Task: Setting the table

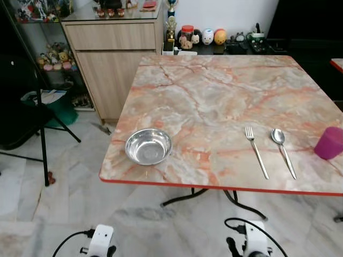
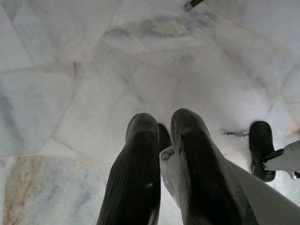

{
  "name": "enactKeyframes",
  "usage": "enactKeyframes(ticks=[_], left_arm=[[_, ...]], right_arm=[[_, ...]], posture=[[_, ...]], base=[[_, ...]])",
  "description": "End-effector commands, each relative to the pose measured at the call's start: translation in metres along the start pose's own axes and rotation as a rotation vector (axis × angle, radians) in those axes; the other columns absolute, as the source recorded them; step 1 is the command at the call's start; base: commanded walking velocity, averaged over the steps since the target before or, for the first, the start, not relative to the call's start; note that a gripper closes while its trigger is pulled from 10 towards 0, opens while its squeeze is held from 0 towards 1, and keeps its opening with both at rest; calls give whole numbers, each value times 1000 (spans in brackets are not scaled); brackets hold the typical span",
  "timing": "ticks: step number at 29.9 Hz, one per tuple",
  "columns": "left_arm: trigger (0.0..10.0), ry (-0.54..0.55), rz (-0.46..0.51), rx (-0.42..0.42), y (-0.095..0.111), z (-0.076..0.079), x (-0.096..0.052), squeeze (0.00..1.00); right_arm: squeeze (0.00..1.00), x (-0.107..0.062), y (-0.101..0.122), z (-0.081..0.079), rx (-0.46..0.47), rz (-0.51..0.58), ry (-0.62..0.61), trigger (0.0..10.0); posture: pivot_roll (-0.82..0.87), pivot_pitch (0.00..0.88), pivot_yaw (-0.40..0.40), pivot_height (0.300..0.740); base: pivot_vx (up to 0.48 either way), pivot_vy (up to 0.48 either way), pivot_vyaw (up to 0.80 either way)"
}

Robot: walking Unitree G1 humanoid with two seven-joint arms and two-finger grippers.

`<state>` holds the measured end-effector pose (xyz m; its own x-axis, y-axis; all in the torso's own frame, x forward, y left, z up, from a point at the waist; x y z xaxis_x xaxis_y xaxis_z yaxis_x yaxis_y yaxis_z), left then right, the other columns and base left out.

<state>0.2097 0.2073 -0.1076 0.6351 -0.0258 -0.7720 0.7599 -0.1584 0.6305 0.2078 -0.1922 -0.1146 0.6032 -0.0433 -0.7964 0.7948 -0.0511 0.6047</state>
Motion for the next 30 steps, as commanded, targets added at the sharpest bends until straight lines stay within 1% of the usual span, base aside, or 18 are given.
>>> enactKeyframes(ticks=[1,7,10,17,20,23,25,26,28,29,30], left_arm=[[10000,5,0,14,0,-1,0,0],[10000,5,3,14,0,-1,0,0],[10000,7,3,13,0,-1,0,0],[10000,17,1,4,-1,-2,0,0],[10000,48,12,-11,0,-9,-1,0],[10000,118,50,-45,8,-23,-3,0],[10000,248,81,-94,15,-46,-6,0],[10000,264,86,-104,16,-49,-7,0],[10000,331,127,-144,24,-63,-10,0],[10000,416,162,-163,31,-81,-16,0],[10000,480,175,-173,34,-94,-20,0]], right_arm=[[0,0,2,5,17,9,-13,10000],[0,0,2,5,15,9,-10,10000],[0,0,2,5,11,14,-8,10000],[0,0,3,5,15,18,-6,10000],[0,0,2,5,6,15,-4,10000],[0,0,2,6,5,15,-4,10000],[0,0,2,5,-4,12,-2,10000],[0,0,2,5,-6,11,-2,10000],[0,0,2,5,-10,9,-2,10000],[0,0,2,5,-9,9,0,10000],[0,0,2,5,-12,8,1,10000]], posture=[[-14,0,-8,740],[-13,0,-8,740],[-13,0,-8,740],[-11,0,-10,740],[-12,0,-9,740],[-11,0,-10,740],[-8,0,-9,740],[-8,0,-9,740],[-9,0,-9,740],[-9,0,-9,740],[-9,0,-9,740]], base=[[0,-375,0],[0,-342,-751],[0,-310,0],[0,0,0],[0,0,0],[0,0,0],[0,0,0],[0,0,0],[0,0,0],[0,0,0],[0,0,0]])
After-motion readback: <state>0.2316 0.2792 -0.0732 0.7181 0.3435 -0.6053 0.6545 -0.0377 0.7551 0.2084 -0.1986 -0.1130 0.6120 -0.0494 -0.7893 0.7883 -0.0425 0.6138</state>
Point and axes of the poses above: a point about 5 cm out from each wrist's last joint towards the gripper, its own x axis pointing out of the wrist towards the gripper, its own y axis along the axis of the wrist's last joint, z = x × y, the point moved 4 cm from there along x, pointing out of the wrist towards the gripper, and after that the axes turned 1 degree about -x, right-handed, at the moved point
